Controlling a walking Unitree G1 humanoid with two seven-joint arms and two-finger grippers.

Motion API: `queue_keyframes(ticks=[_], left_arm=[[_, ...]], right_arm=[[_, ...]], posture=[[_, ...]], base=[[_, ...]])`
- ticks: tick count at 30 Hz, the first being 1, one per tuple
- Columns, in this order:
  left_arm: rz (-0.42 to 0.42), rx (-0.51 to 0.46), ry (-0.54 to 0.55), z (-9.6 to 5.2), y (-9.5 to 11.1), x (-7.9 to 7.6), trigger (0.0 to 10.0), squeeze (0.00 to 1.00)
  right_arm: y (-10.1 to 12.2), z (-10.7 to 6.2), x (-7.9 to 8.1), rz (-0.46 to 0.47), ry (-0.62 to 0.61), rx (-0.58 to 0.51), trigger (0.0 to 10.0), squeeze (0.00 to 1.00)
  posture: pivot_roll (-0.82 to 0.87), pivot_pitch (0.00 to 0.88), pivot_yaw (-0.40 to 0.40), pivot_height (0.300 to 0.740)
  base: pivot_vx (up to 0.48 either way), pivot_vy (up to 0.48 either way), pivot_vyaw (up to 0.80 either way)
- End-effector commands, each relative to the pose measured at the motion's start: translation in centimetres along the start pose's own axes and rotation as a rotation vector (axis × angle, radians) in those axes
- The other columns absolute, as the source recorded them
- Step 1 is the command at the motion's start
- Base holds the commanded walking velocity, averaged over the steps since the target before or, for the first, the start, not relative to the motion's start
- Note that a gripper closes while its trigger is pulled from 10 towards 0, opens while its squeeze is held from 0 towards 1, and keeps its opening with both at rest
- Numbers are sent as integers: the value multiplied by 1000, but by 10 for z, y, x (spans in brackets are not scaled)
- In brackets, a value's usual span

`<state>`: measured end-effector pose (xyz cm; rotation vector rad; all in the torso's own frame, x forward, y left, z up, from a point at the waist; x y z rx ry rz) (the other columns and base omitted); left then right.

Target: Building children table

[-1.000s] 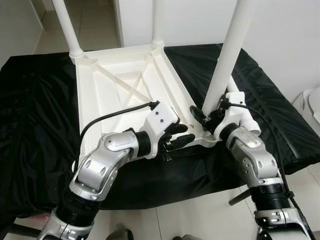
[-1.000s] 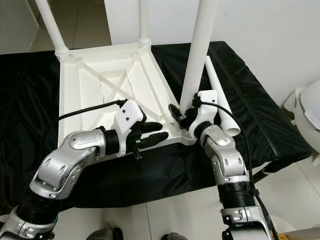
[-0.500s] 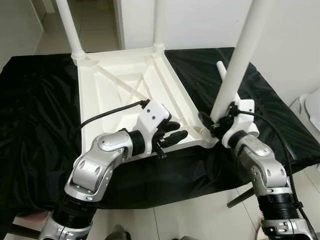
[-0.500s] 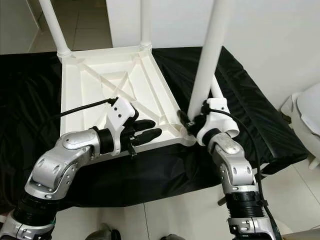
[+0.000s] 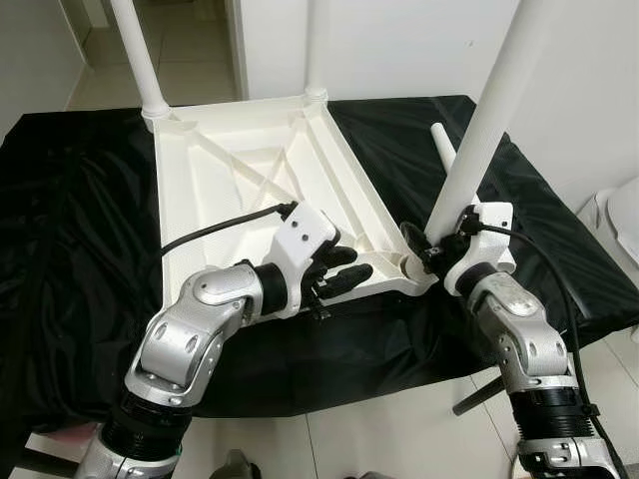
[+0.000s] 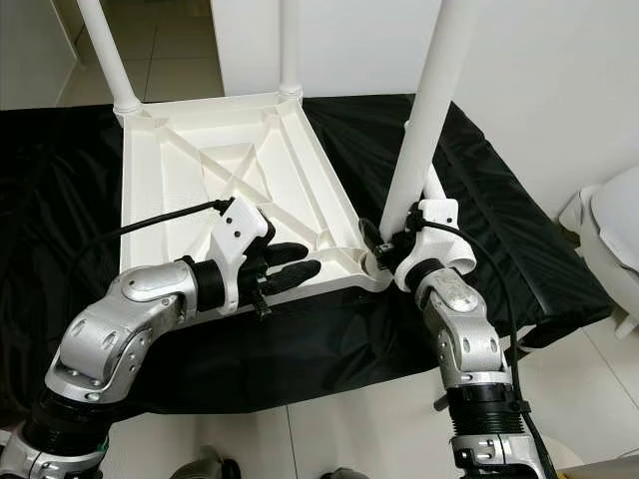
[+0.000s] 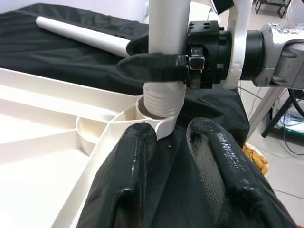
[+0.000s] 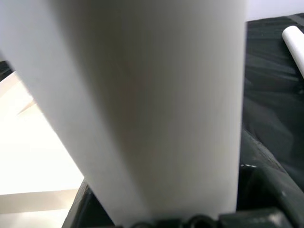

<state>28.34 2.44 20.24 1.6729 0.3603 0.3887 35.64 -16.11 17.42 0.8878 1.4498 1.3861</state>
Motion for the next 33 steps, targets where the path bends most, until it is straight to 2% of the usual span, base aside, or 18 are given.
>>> queue_keyframes(ticks=[1, 17, 22, 26, 33], left_arm=[[0, 4, 70, 0, -1, 4, 10000, 0], [-16, 8, 101, -5, -1, 7, 10000, 0], [-15, 8, 107, -6, 1, 8, 10000, 0], [-15, 11, 112, -7, 1, 9, 10000, 0], [-15, 9, 113, -7, 2, 10, 10000, 0]], right_arm=[[-29, -5, 5, 26, 14, 101, 10000, 0], [-49, -3, 16, 22, 36, 137, 10000, 0], [-42, -3, 28, -47, 105, 98, 10000, 0], [-34, -4, 41, -147, 174, 50, 10000, 0], [-31, -4, 44, -167, 193, 30, 10000, 0]], posture=[[-32, 91, -16, 740], [-18, 93, -9, 740], [-14, 93, -10, 740], [-14, 94, -7, 740], [-17, 94, -3, 740]], base=[[0, 0, 0], [0, 0, 0], [0, 0, 0], [0, 0, 0], [0, 0, 0]])
Point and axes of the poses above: a point about 5 cm out from each wrist's last joint towards the gripper, its own z axis pointing out of the wrist towards the gripper, its own y axis along the axis of the wrist's last joint, x = y × z, the point moved 4 cm from there along z, pointing out of the wrist towards the gripper, and after that the axes turned 3 degrees about -z, right-handed, at the moved point
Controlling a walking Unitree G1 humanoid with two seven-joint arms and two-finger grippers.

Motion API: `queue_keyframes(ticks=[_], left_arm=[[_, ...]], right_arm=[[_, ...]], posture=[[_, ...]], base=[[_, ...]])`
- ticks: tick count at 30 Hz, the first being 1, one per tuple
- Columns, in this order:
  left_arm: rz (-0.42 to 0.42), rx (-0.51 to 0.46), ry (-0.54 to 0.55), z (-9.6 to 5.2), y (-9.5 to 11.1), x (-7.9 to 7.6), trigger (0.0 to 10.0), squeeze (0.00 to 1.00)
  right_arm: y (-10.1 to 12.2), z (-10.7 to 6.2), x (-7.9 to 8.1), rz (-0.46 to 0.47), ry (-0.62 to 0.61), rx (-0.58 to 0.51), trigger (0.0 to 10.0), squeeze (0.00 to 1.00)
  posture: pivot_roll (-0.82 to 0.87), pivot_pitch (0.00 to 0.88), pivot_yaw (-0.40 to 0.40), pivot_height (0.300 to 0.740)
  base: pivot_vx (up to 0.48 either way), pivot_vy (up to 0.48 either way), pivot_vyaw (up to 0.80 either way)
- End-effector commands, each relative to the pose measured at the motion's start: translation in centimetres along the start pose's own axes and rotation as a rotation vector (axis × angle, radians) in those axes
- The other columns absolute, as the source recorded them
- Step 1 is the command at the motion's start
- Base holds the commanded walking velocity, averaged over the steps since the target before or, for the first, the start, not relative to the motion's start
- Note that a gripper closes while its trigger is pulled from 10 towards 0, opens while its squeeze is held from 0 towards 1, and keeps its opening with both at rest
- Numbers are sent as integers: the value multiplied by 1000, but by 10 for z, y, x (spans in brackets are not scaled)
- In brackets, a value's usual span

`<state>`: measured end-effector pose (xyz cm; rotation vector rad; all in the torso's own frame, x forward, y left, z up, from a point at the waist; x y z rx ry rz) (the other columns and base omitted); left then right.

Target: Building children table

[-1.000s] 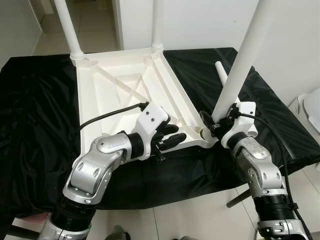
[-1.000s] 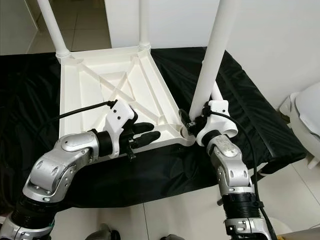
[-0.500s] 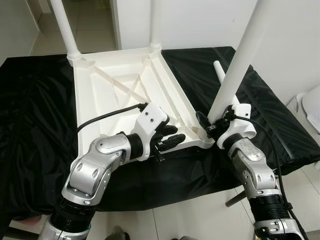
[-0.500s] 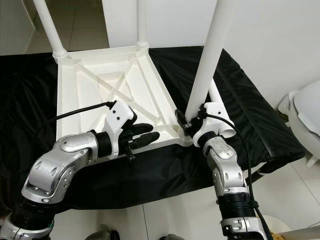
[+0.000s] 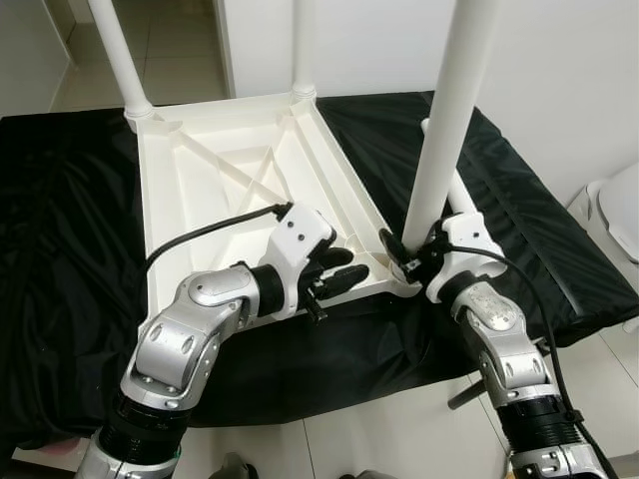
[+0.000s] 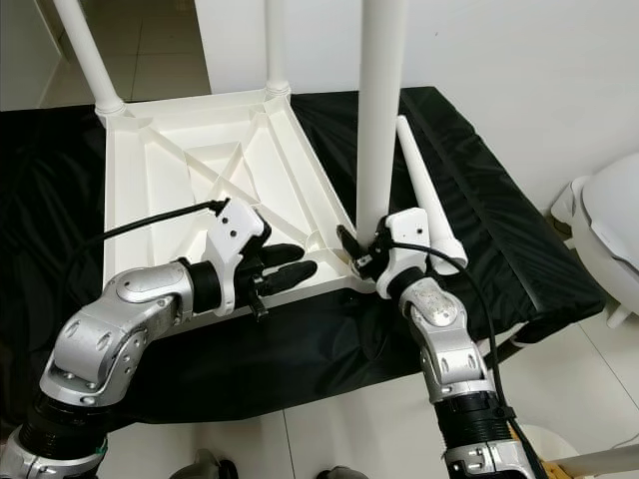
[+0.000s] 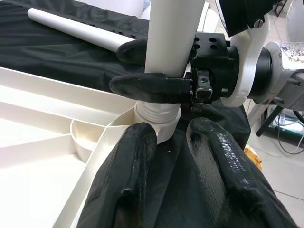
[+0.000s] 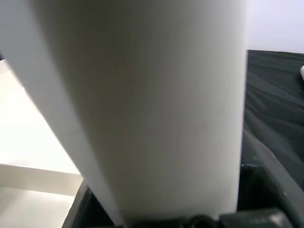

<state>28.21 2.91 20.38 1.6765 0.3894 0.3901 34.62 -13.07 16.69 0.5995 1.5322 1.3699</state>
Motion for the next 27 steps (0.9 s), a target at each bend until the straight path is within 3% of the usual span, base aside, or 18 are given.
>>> queue_keyframes(ticks=[1, 6, 9, 13, 27], left_arm=[[2, -2, 95, -2, 1, 8, 10000, 0], [3, -2, 95, -2, 2, 9, 10000, 0], [8, -5, 97, -2, 4, 9, 10000, 0], [11, -7, 100, -3, 4, 9, 10000, 0], [13, -10, 109, -4, 5, 11, 10000, 0]], right_arm=[[-26, -5, 16, 55, 53, 96, 10000, 0], [-29, -6, 11, 103, 24, 101, 10000, 0], [-46, -11, -14, 331, -132, 136, 10000, 0], [-54, -13, -20, 405, -179, 151, 10000, 0], [-53, -10, -15, 360, -149, 160, 10000, 0]], posture=[[-18, 96, -2, 740], [-18, 95, -3, 740], [-16, 96, -5, 740], [-16, 94, -6, 740], [-12, 89, -10, 740]], base=[[0, 0, 0], [0, 0, 0], [0, 0, 0], [0, 0, 0], [0, 0, 0]])
Point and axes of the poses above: a point about 5 cm out from each wrist's last joint towards the gripper, its own z axis pointing out of the wrist towards the gripper, its own y axis along the axis of the wrist's last joint, x = y × z, the point moved 4 cm from there along z, pointing out of the wrist towards the gripper, and after that the axes turned 3 degrees about -z, right-handed, at the moved point
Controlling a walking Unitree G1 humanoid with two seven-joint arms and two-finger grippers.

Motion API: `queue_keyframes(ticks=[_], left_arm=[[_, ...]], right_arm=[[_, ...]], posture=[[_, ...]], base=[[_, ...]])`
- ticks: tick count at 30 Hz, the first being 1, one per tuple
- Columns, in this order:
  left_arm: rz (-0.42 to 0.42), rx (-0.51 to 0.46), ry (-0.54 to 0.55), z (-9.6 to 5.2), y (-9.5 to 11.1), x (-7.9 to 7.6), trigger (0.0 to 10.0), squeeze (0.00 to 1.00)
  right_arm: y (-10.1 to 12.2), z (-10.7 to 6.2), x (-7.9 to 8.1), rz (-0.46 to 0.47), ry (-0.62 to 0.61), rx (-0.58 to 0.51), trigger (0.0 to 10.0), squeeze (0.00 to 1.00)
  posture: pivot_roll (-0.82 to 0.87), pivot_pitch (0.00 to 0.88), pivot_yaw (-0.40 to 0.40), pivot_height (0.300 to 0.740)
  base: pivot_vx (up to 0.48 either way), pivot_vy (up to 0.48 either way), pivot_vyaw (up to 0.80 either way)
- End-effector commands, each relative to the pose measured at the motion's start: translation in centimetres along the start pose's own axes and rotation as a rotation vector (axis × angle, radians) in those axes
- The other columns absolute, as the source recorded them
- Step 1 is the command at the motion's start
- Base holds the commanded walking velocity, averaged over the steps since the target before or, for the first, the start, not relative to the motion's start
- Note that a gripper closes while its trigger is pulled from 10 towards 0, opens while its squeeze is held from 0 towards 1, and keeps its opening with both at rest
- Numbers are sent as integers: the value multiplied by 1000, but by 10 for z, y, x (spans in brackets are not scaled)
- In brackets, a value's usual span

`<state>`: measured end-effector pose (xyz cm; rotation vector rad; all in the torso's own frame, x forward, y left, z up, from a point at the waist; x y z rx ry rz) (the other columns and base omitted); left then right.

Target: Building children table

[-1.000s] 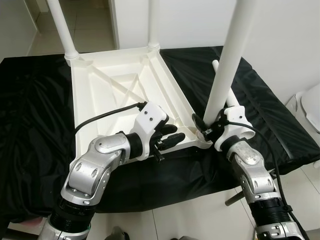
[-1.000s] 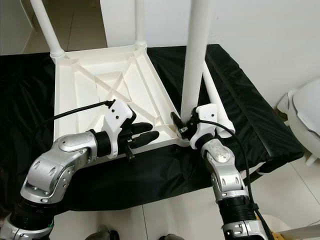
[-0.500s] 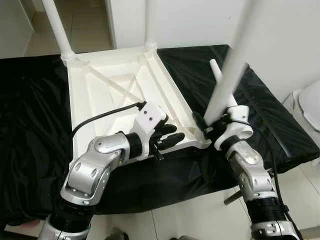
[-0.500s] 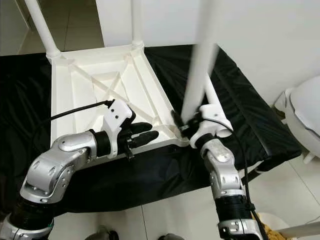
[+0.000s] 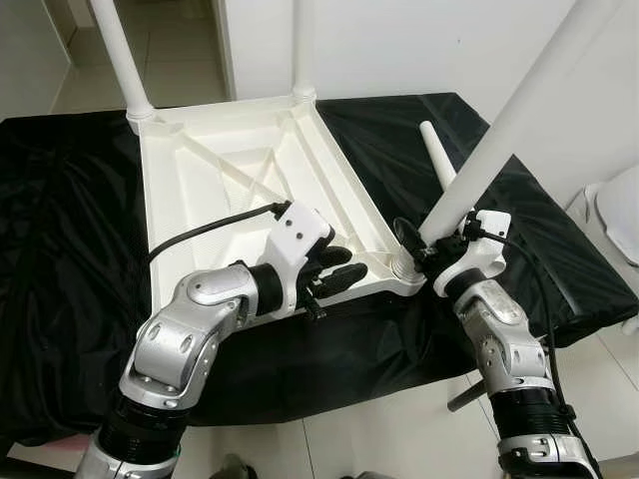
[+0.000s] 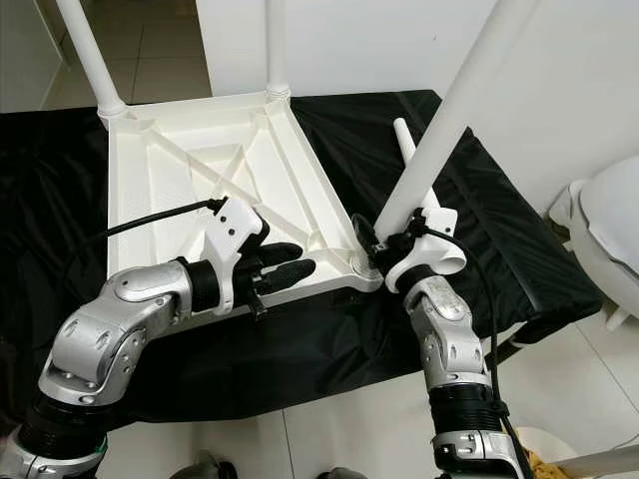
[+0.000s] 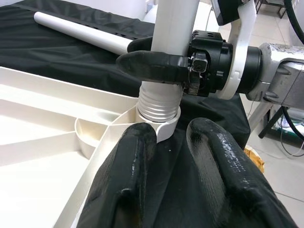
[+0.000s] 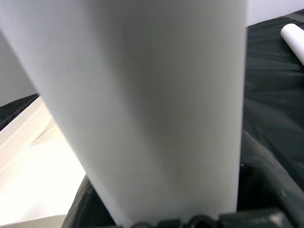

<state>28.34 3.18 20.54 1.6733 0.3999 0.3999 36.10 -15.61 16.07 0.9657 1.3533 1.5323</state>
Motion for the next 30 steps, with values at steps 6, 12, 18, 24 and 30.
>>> queue_keyframes(ticks=[6, 12, 18, 24, 30], left_arm=[[15, -11, 100, -2, 5, 8, 10000, 0], [17, -11, 101, -2, 5, 8, 10000, 0], [18, -10, 105, -3, 4, 8, 10000, 0], [11, -14, 106, -3, 4, 7, 10000, 0], [10, -13, 103, -3, 3, 7, 10000, 0]], right_arm=[[-35, -7, 12, -70, 73, 166, 10000, 0], [-33, -3, 27, -118, 180, 182, 10000, 0], [-37, -4, 19, -100, 145, 191, 10000, 0], [-38, -9, 18, -75, 83, 179, 10000, 0], [-35, -8, 20, -72, 61, 167, 10000, 0]], posture=[[-11, 84, -10, 740], [-8, 80, -14, 740], [-4, 78, -21, 740], [-10, 74, -20, 740], [-13, 75, -16, 740]], base=[[0, 0, 0], [0, 0, 0], [0, 0, 0], [0, 0, 0], [0, 0, 0]])
Point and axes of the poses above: a point about 5 cm out from each wrist's last joint towards the gripper, its own z axis pointing out of the wrist towards the gripper, its own y axis along the axis of the wrist's last joint, x = y × z, the point moved 4 cm from there along z, pointing out of the wrist towards the gripper, and after that the axes turned 3 degrees about -z, right-handed, at the moved point
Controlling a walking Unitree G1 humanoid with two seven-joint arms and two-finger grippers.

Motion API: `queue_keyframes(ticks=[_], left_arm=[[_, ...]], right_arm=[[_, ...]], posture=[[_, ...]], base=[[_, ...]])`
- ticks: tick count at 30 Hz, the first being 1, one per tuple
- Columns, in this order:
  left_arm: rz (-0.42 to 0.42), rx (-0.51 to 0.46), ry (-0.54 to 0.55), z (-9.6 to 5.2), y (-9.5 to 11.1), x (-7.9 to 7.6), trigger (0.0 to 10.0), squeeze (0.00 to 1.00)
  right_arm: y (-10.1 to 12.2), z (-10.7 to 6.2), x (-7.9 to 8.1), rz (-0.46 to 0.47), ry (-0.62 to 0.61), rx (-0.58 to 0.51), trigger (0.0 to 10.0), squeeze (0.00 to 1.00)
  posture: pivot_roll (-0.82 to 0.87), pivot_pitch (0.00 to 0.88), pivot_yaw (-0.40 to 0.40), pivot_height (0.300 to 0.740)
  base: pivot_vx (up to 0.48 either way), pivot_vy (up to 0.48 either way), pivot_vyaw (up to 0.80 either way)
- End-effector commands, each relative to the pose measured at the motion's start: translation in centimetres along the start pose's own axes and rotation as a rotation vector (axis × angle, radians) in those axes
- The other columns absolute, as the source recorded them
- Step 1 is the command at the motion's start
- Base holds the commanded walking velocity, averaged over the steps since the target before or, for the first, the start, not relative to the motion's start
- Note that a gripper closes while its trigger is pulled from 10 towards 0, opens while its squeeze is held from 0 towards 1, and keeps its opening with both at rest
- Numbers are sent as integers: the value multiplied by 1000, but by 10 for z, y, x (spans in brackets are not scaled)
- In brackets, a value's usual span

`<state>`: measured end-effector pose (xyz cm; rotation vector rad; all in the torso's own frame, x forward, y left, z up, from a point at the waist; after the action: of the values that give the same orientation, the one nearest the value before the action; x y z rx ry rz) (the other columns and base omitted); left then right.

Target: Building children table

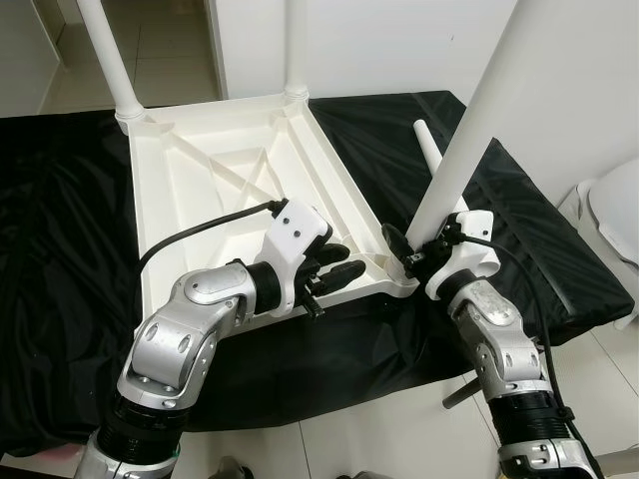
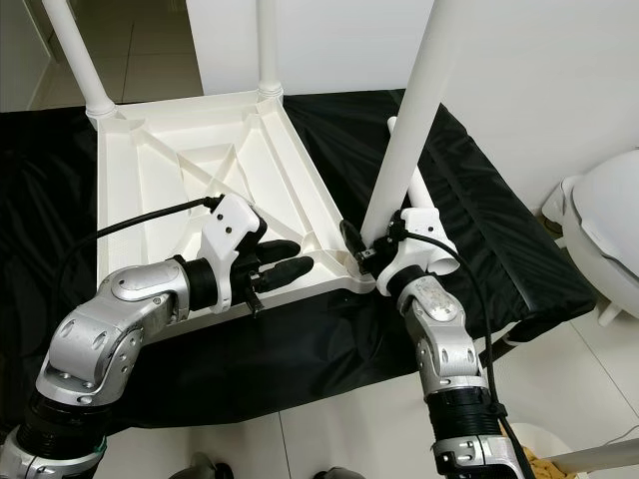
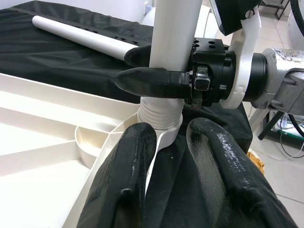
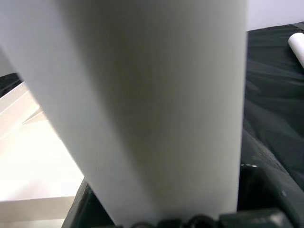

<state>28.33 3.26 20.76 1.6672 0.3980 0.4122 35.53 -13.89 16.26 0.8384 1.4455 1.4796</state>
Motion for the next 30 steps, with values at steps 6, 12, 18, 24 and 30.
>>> queue_keyframes(ticks=[6, 12, 18, 24, 30], left_arm=[[4, -7, 96, -1, 2, 6, 10000, 0], [1, -9, 101, -1, 2, 6, 10000, 0], [1, -11, 109, -2, 2, 7, 10000, 0], [1, -15, 120, -3, 4, 8, 10000, 0], [1, -18, 129, -4, 5, 10, 10000, 0]], right_arm=[[-36, -6, 7, 48, -2, 145, 10000, 0], [-25, 3, 15, 53, -79, 114, 10000, 0], [-16, 7, 18, 88, -213, 90, 10000, 0], [-7, 5, 22, 33, -411, 44, 10000, 0], [-2, 2, 27, 61, -457, 14, 10000, 0]], posture=[[-14, 74, -17, 740], [-2, 81, -24, 740], [3, 83, -26, 740], [9, 85, -31, 740], [17, 88, -38, 740]], base=[[0, 0, 0], [0, 0, 0], [0, 0, 0], [0, 0, 0], [0, 0, 0]])
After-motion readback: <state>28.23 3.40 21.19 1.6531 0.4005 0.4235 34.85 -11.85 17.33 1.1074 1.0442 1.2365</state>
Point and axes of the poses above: a point about 5 cm out from each wrist's last joint towards the gripper, its own z axis pointing out of the wrist towards the gripper, its own y axis along the axis of the wrist's last joint, x = y × z, the point moved 4 cm from there along z, pointing out of the wrist towards the gripper, and after that the axes turned 3 degrees about -z, right-handed, at the moved point
